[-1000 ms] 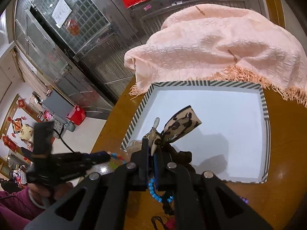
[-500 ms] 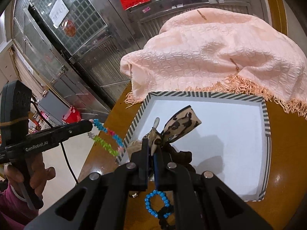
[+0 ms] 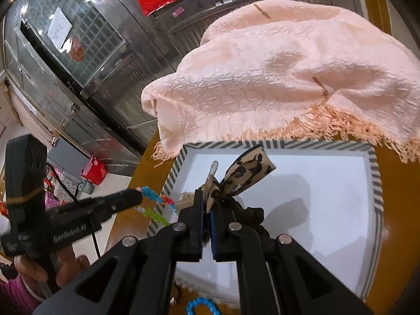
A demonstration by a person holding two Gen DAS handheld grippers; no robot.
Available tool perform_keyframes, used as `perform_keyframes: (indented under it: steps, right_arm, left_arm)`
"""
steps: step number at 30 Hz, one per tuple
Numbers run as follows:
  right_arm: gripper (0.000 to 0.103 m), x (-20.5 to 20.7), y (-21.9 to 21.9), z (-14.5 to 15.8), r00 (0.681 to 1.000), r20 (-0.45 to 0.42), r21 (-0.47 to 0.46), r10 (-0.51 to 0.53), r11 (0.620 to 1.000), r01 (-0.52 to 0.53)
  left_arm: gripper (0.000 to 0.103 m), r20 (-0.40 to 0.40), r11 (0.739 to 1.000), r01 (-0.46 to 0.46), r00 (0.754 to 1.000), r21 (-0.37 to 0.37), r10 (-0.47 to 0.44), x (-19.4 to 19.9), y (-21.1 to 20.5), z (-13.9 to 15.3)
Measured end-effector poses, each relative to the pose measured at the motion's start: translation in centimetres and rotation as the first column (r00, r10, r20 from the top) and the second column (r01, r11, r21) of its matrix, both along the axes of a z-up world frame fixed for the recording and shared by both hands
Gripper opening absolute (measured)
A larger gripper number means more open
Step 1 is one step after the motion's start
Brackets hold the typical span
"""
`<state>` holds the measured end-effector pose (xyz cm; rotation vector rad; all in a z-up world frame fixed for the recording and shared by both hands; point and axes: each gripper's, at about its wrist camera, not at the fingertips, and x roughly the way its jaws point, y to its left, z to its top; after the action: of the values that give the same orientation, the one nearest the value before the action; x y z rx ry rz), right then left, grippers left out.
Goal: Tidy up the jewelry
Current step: 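Release the bow clip into the tray while the left gripper drops the flower bracelet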
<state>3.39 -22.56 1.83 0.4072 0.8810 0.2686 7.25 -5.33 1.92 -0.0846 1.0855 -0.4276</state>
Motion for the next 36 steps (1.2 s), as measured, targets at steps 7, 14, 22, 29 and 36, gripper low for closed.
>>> perform_keyframes:
  steps: [7,14,22,29,36]
  right_arm:
    - [0.004,5.1,1.6,-2.4,0.999,-0.019,0.011,0.028,1.0,-0.028]
    - [0.004,7.9,3.4,-5.8,0.992,-0.096,-0.056,0.08,0.995,-0.085]
    - [0.053,8.3,4.0,-6.0,0.991,-0.1,-0.113,0.089,0.989,-0.1]
    - [0.058,5.2,1.4,-3.9,0.996,-0.087,-0.048,0.031,0.998,-0.036]
    - [0.061,1.0,0.4,-1.9,0.997,-0.077,-0.035,0.016,0.999,-0.018]
  left_arm:
    - [0.01,-0.061,0.999,-0.052,0.997,0.004,0.052,1.8,0.8,-2.5]
    - [0.01,-0.126,0.997,-0.074,0.989,0.031,0.077,1.7,1.9,-5.3]
    - [0.013,-0.109,0.995,-0.085,0.99,0.06,0.092,1.7,1.4,-5.9]
    - [0.036,-0.041,0.993,-0.082,0.995,0.09,0.086,0.5,1.1,-4.1]
    - [0.036,-0.001,0.991,-0.093,0.996,0.099,0.093,-1.5,1.9,-2.4]
